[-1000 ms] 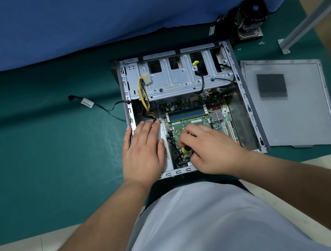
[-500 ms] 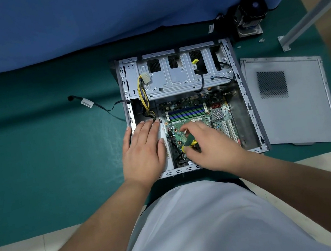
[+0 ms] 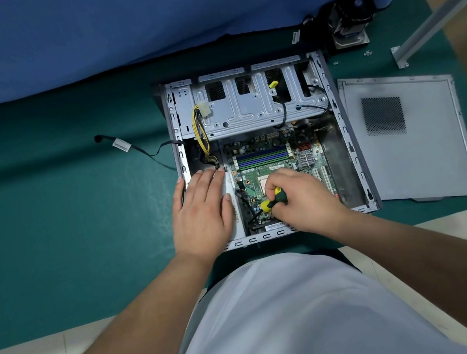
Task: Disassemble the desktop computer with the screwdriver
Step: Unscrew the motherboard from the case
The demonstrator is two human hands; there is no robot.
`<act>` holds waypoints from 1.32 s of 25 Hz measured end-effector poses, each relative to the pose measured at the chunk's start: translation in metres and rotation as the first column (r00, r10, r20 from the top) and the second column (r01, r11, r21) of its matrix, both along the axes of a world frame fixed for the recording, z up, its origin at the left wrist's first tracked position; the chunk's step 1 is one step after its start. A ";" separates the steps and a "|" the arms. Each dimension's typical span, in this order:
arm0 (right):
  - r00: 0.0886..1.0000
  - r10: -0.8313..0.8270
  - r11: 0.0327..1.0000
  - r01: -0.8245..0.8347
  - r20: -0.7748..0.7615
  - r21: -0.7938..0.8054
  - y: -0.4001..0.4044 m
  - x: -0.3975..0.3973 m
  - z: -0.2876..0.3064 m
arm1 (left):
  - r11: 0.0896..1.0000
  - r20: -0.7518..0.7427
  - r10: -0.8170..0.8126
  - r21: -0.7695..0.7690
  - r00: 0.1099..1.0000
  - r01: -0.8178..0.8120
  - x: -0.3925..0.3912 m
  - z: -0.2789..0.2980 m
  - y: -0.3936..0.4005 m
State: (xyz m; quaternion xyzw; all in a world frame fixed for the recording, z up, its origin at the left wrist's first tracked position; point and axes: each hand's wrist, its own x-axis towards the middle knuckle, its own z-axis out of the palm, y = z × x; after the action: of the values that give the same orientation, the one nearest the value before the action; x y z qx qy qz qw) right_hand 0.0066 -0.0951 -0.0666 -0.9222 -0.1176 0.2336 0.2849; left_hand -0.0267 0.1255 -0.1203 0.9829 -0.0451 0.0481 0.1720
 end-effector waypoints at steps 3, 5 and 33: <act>1.000 -0.009 1.000 0.008 0.012 0.013 -0.001 -0.001 0.000 | 1.000 0.003 -0.001 -0.002 1.000 0.001 0.000 0.001 -0.001; 1.000 -0.020 1.000 0.020 0.014 0.020 -0.002 -0.002 0.000 | 1.000 0.006 -0.003 -0.003 1.000 0.003 0.000 0.001 0.000; 0.827 -0.545 0.684 0.533 -0.138 0.499 -0.098 0.043 0.075 | 0.455 -0.495 0.014 -0.771 0.869 -0.446 0.035 0.062 -0.066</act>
State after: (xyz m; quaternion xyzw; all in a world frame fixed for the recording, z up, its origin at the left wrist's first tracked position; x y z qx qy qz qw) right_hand 0.0497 -0.1929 0.0088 -0.8066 0.0972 0.0892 0.5762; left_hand 0.0085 0.0594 -0.0584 0.7414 0.1609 -0.1248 0.6394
